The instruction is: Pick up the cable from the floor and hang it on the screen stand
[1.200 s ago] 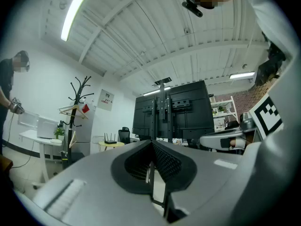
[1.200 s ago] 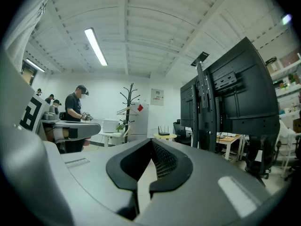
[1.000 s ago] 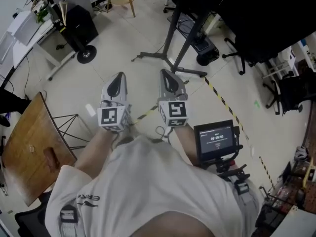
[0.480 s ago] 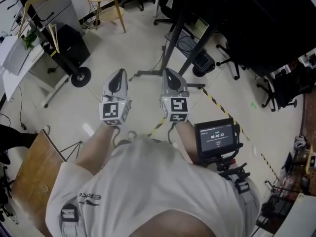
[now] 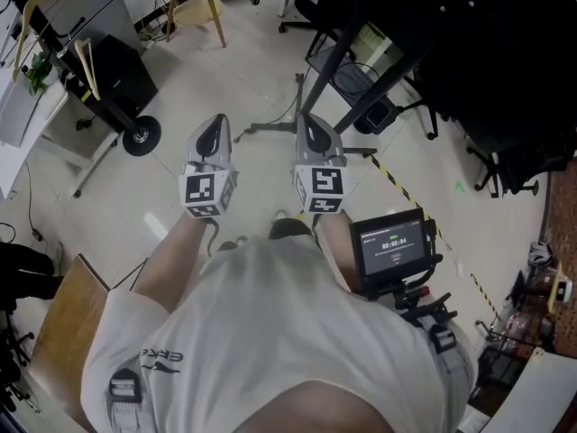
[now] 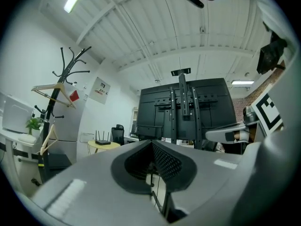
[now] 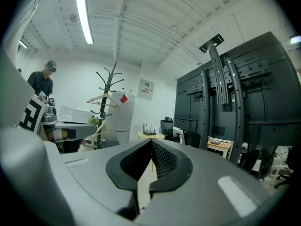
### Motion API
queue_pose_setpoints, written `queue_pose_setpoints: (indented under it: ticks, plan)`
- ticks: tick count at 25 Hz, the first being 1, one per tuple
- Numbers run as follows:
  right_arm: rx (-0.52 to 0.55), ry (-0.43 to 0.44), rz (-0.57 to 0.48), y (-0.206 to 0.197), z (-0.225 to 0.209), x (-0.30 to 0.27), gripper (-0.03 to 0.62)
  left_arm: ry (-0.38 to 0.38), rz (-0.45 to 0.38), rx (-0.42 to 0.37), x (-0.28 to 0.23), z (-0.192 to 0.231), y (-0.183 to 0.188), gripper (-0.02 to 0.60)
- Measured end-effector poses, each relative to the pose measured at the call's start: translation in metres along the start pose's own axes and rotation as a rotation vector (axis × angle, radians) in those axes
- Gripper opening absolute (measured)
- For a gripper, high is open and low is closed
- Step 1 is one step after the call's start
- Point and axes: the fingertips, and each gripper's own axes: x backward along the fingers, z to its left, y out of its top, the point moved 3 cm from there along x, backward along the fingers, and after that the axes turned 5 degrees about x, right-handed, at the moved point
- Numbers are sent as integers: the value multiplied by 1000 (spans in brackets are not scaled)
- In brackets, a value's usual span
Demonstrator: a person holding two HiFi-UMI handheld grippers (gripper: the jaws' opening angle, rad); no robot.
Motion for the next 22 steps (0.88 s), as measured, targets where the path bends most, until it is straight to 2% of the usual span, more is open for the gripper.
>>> queue_pose_setpoints:
  ticks: [10,16,22]
  plan:
    - [-34,84,25,-28,-35,-129,14,65,66,-28,-110,44,-33,2]
    - [-46,159,41,-43,-97,-242,14,125,112,-15,-227,57,-52,2]
    - [-38,183,68,-55,-103,-254,14,139,128,-38,-241,59,-59,3]
